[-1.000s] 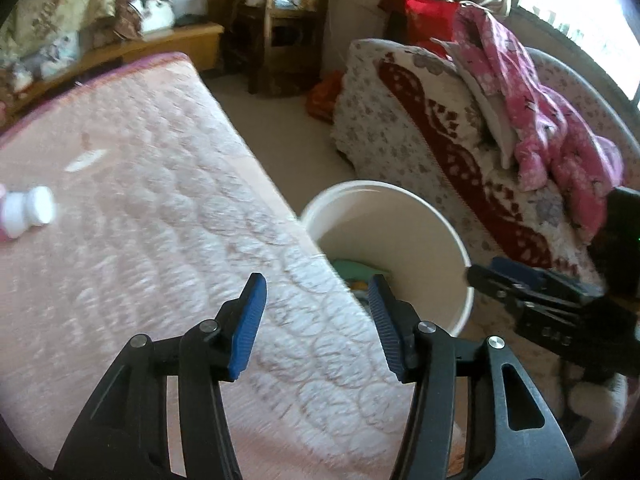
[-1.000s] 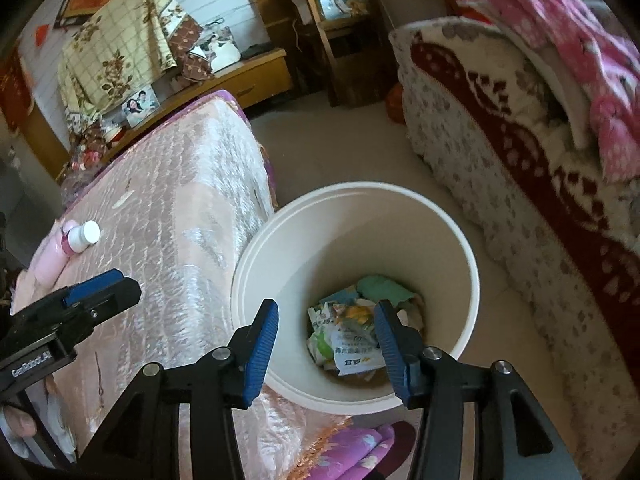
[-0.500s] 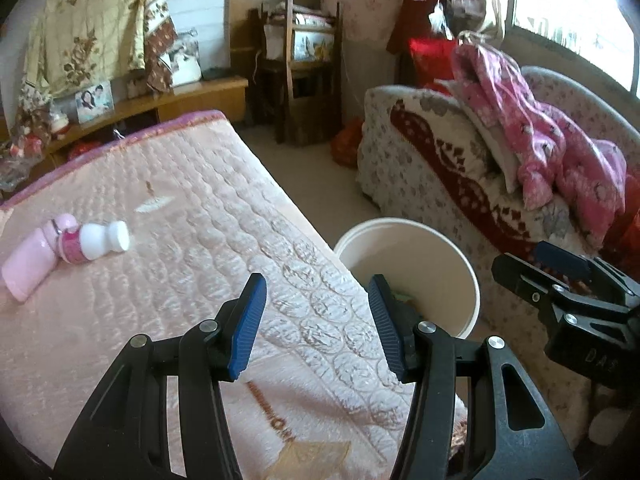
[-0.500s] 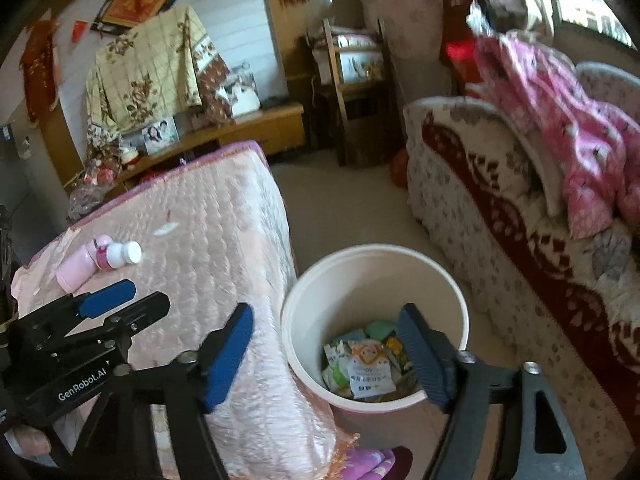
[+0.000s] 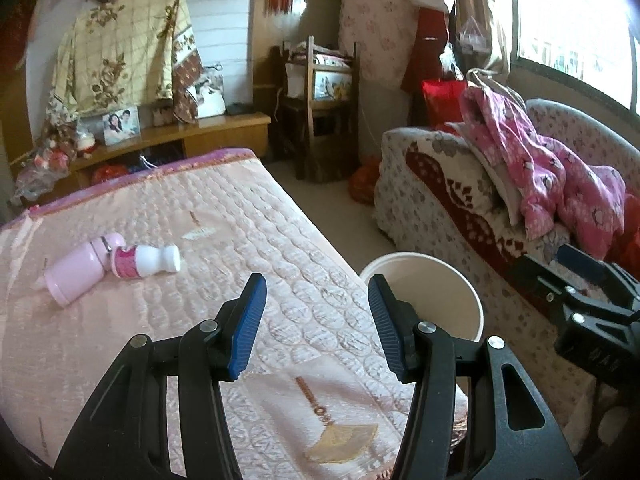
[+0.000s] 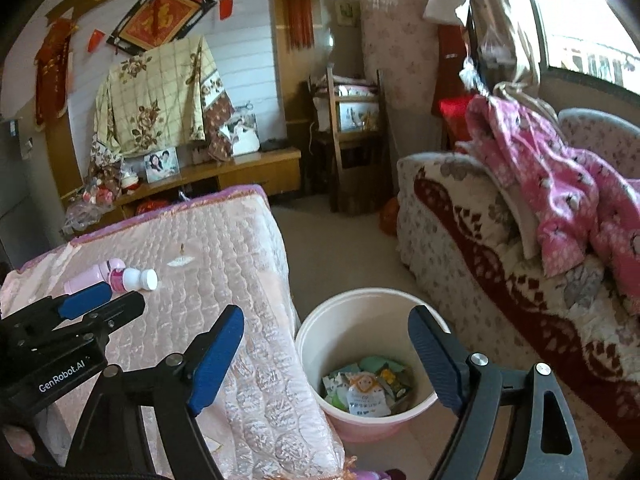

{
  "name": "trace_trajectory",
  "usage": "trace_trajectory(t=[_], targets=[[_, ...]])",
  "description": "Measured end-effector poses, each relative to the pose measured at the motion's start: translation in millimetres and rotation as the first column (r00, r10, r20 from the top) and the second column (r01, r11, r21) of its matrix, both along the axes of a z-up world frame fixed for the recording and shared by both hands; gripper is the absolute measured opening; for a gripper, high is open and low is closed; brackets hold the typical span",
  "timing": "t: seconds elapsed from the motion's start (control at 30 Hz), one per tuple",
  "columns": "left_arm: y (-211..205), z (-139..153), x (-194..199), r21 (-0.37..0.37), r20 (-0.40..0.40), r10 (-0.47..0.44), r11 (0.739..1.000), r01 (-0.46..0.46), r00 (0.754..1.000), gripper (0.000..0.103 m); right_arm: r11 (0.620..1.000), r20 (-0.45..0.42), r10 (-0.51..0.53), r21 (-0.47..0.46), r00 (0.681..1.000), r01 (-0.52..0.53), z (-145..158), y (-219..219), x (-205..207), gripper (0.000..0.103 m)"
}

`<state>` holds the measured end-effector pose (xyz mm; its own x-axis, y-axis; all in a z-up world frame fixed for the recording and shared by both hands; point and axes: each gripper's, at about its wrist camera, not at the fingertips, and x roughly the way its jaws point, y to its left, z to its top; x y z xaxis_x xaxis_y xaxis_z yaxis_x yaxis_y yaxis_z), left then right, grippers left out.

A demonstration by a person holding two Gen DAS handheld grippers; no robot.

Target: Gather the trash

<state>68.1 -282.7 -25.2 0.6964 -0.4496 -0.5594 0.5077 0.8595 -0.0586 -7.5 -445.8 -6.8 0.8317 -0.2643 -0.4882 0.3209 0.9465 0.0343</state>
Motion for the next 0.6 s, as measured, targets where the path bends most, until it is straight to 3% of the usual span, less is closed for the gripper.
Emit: trace_trajectory(t=[0.6], targets=[[8.6,9.7,-7.4,-0.034,0.026,-0.001,0.999,0.002,1.0,0.051,1.0,0.048,-0.026,0.0,0.999,0.026,11.5,3.3,-12.4,0.09]])
